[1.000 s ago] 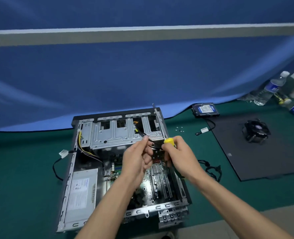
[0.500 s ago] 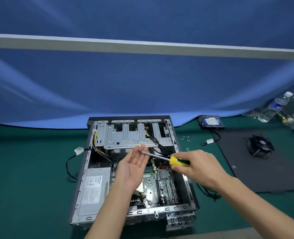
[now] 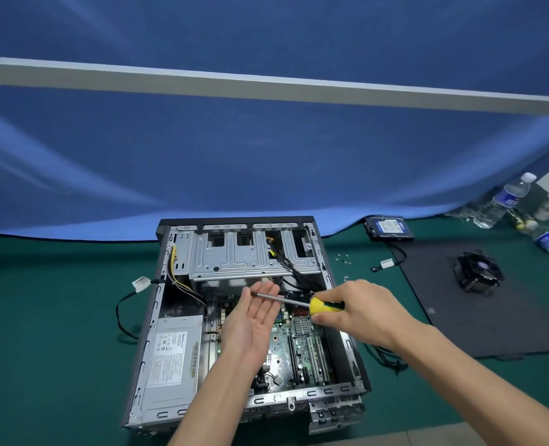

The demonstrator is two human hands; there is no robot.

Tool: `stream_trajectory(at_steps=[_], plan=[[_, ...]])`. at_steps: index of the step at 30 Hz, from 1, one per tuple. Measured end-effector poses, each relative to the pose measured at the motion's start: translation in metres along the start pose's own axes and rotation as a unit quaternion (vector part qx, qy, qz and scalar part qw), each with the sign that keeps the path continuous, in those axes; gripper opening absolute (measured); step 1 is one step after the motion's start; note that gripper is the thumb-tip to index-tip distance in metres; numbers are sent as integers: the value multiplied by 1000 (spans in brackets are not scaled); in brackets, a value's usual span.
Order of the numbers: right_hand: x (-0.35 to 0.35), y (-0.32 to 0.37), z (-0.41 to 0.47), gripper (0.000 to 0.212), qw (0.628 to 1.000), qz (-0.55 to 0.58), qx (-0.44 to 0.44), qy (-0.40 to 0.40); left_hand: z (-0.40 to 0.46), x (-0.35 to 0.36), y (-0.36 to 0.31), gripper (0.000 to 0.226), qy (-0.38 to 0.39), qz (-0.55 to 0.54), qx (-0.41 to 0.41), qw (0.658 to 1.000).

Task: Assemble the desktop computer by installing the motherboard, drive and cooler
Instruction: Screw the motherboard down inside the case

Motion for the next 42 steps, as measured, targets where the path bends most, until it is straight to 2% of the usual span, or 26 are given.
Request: stream_trajectory(at_steps=[3, 5, 7, 9, 11, 13, 17, 21, 26, 30, 34, 38, 42], plan=[[3, -6, 7, 21, 994, 87, 46, 54, 8, -2, 7, 26, -14, 10, 0, 1000], [1, -8, 11, 17, 978, 182, 81, 62, 15, -6, 11, 26, -41, -1, -7, 999], [-3, -9, 14, 20, 949, 294, 108, 32, 24, -16, 15, 26, -78, -43, -30, 996], [-8, -9, 18, 19, 928, 354, 118, -28, 32, -25, 21, 27, -107, -90, -60, 988], [-9, -9, 20, 16, 933, 330, 118, -85, 37, -30, 30, 28, -123, -118, -84, 982], [-7, -10, 23, 15, 949, 271, 116, -109, 43, -32, 38, 29, -135, -137, -103, 976], [4, -20, 31, 10, 977, 172, 110, -54, 52, -36, 55, 31, -173, -140, -125, 967], [13, -31, 46, 9, 987, 125, 100, -11, 61, -40, 67, 33, -201, -142, -144, 959], [22, -43, 70, 8, 991, 110, 80, 20, 69, -46, 67, 30, -221, -141, -153, 953], [28, -48, 82, 8, 991, 111, 70, 21, 75, -53, 65, 22, -228, -113, -166, 953], [33, -53, 84, 9, 988, 128, 84, 10, 81, -55, 60, 26, -219, -89, -184, 954], [29, -59, 81, 8, 987, 112, 116, -20, 86, -61, 53, 42, -194, 6, -225, 955], [26, -62, 70, 9, 985, 49, 161, -33, 87, -77, 36, 36, -188, 145, -254, 938]])
Point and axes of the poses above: each hand's wrist, its own z-axis towards the middle knuckle, its own x-axis out of the palm, y = z × x, the point moved 7 cm from there along z, towards the middle knuckle, and after that the axes turned 9 degrees about -x, right-handed, at the moved point
